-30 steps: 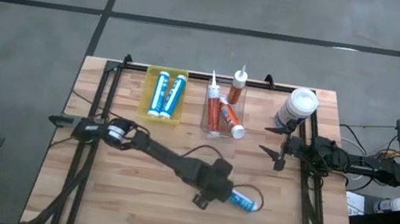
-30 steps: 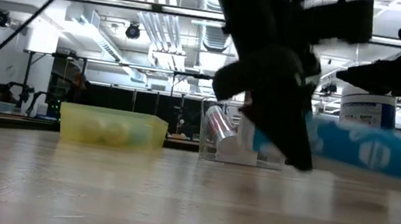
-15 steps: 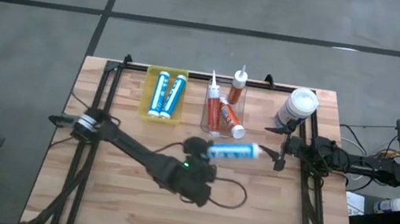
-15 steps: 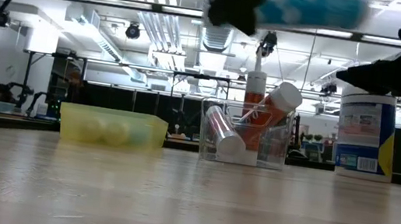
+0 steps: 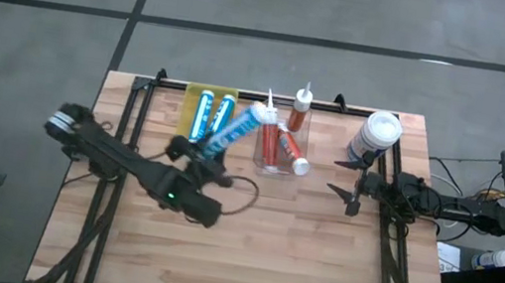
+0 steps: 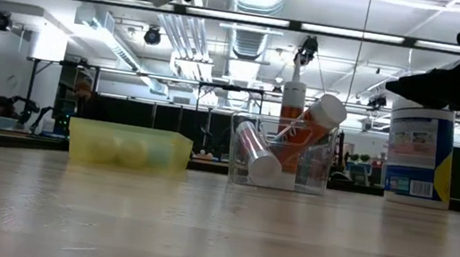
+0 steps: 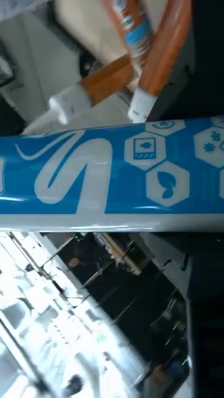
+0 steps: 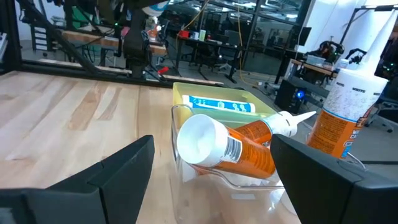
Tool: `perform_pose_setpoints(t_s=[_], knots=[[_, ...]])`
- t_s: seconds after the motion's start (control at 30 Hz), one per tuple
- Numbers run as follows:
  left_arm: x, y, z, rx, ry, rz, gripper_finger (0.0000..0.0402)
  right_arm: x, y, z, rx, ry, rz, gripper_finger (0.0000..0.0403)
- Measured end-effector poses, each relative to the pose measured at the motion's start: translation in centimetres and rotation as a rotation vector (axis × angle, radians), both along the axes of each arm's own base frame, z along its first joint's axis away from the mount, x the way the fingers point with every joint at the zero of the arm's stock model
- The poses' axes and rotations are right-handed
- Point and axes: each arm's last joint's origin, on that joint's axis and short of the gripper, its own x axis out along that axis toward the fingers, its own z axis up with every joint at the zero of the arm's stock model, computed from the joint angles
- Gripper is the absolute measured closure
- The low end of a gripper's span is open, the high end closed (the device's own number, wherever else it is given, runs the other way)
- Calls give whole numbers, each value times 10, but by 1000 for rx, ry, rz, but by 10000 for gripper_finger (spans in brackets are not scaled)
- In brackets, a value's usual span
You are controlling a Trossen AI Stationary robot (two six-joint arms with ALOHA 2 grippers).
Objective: Pick & place silicon tubes, Sealant and Lysol wipes
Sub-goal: Put the blue sealant into the yellow bin
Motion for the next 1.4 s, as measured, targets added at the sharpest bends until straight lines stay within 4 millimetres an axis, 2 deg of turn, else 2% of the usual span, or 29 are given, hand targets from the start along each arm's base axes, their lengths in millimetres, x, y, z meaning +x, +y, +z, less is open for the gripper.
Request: perform_pose_setpoints(t_s=[0.33,0.63,0.87,1.4], knots=[[-53,38,-19,-100,-275,65,192,0,0,0,0,0,0,83],[-81,79,-59,-176,-534,202,192,0,0,0,0,0,0,83],[-87,95,-77,-239,-576,256,192,0,0,0,0,0,0,83],[-85,98,-81,-240,-547,263,192,0,0,0,0,0,0,83]])
